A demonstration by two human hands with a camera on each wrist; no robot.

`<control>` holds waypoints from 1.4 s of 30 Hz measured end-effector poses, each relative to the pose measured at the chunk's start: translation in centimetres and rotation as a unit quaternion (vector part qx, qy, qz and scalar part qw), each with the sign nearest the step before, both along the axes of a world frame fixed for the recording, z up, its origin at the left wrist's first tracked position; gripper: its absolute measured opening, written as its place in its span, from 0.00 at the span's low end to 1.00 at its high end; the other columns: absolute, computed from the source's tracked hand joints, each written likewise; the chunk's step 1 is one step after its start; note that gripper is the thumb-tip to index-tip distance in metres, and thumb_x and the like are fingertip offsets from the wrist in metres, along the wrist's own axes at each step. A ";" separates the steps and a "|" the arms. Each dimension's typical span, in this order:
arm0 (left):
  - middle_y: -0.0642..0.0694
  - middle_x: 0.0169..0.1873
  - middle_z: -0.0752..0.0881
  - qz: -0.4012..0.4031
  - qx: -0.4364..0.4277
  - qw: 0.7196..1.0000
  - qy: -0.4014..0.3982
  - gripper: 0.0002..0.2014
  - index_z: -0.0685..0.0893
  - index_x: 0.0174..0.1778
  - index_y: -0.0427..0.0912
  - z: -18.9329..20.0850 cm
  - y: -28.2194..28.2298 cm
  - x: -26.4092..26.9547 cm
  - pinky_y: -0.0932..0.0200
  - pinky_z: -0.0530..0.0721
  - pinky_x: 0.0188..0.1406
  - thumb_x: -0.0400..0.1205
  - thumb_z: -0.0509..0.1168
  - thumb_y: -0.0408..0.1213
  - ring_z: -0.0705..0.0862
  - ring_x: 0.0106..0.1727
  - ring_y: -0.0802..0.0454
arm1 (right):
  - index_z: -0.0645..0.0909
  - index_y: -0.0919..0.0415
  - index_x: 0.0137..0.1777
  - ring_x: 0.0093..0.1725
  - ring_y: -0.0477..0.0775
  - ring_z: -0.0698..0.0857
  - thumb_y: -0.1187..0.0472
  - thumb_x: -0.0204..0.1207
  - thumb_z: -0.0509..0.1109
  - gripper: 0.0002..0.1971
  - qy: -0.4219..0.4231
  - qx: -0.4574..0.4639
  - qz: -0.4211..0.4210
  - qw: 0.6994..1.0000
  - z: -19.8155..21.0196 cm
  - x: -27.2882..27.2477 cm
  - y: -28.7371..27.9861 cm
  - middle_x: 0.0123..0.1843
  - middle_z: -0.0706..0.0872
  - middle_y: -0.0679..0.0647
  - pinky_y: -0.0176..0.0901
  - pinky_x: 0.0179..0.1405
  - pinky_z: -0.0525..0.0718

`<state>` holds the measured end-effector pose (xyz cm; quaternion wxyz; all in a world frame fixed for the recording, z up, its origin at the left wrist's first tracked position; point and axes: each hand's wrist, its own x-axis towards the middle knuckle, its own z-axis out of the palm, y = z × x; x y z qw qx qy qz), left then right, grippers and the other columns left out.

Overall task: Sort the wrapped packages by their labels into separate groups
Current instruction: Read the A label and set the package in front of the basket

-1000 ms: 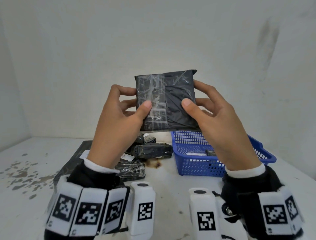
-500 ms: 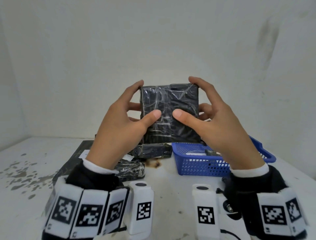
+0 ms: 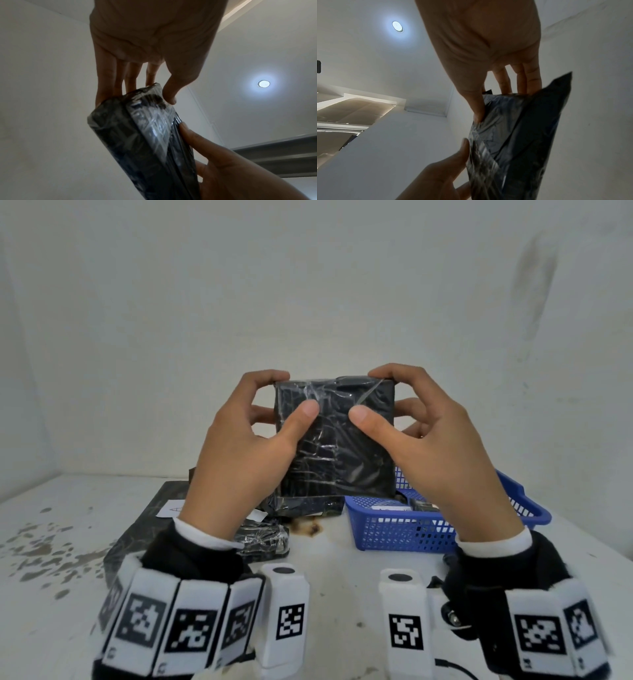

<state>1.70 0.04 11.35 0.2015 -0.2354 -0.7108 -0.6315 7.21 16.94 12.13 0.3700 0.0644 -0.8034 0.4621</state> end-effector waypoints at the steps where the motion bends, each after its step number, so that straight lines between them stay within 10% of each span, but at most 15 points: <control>1: 0.50 0.43 0.89 -0.002 0.001 1.000 0.000 0.16 0.79 0.61 0.64 0.0 0.0 -0.1 0.47 0.91 0.43 0.78 0.71 0.51 0.90 0.37 0.57 | 0.80 0.35 0.61 0.30 0.42 0.86 0.46 0.75 0.77 0.16 0.001 0.000 -0.002 1.000 0.0 0.0 0.1 0.48 0.91 0.45 0.32 0.32 0.84; 8: 0.50 0.45 0.89 -0.003 0.018 1.000 0.008 0.13 0.79 0.60 0.63 -0.1 0.0 -0.2 0.51 0.90 0.39 0.80 0.69 0.50 0.90 0.37 0.57 | 0.82 0.37 0.59 0.24 0.43 0.77 0.46 0.78 0.75 0.11 0.008 0.003 -0.005 1.000 0.1 0.0 0.1 0.43 0.92 0.42 0.26 0.29 0.77; 14: 0.66 0.46 0.87 -0.001 0.007 1.000 0.011 0.12 0.82 0.59 0.62 -0.1 0.1 -0.1 0.81 0.76 0.36 0.80 0.67 0.53 0.86 0.41 0.70 | 0.79 0.36 0.69 0.22 0.46 0.83 0.48 0.78 0.75 0.20 0.011 -0.020 0.016 1.000 0.0 0.0 0.0 0.50 0.87 0.41 0.33 0.26 0.83; 20: 0.58 0.49 0.89 -0.037 0.039 0.999 -0.003 0.14 0.85 0.50 0.57 0.1 0.0 -0.3 0.41 0.82 0.65 0.77 0.64 0.60 0.87 0.57 0.53 | 0.83 0.39 0.62 0.29 0.52 0.89 0.45 0.79 0.72 0.13 0.003 -0.035 0.028 0.999 0.1 0.0 0.0 0.55 0.89 0.40 0.44 0.36 0.90; 24: 0.57 0.44 0.90 -0.048 0.044 0.998 0.002 0.08 0.87 0.50 0.57 0.2 0.0 0.0 0.38 0.82 0.64 0.85 0.62 0.49 0.88 0.53 0.52 | 0.86 0.40 0.55 0.32 0.51 0.90 0.49 0.80 0.71 0.06 0.002 -0.035 0.044 0.998 0.2 0.2 0.1 0.53 0.89 0.40 0.57 0.50 0.92; 31: 0.64 0.40 0.88 -0.061 0.027 0.998 0.019 0.09 0.84 0.56 0.56 0.1 0.3 0.5 0.49 0.86 0.59 0.81 0.68 0.51 0.87 0.44 0.63 | 0.85 0.40 0.47 0.32 0.63 0.89 0.48 0.80 0.72 0.01 0.020 -0.031 0.042 0.998 0.2 0.1 -0.4 0.47 0.88 0.39 0.65 0.46 0.89; 36: 0.60 0.41 0.85 -0.032 -0.005 0.999 0.030 0.14 0.81 0.60 0.59 0.2 0.3 0.7 0.68 0.73 0.29 0.79 0.68 0.54 0.79 0.30 0.69 | 0.84 0.41 0.49 0.37 0.70 0.87 0.45 0.76 0.76 0.06 0.013 -0.022 0.048 0.999 0.2 0.2 -0.6 0.49 0.89 0.43 0.63 0.46 0.88; 42: 0.49 0.44 0.91 -0.079 0.049 0.994 -0.050 0.13 0.87 0.55 0.54 0.3 0.3 0.8 0.55 0.89 0.54 0.83 0.62 0.54 0.91 0.48 0.47 | 0.84 0.43 0.49 0.44 0.65 0.88 0.54 0.75 0.79 0.08 0.018 -0.023 0.063 0.998 0.1 0.4 0.0 0.52 0.90 0.48 0.39 0.43 0.86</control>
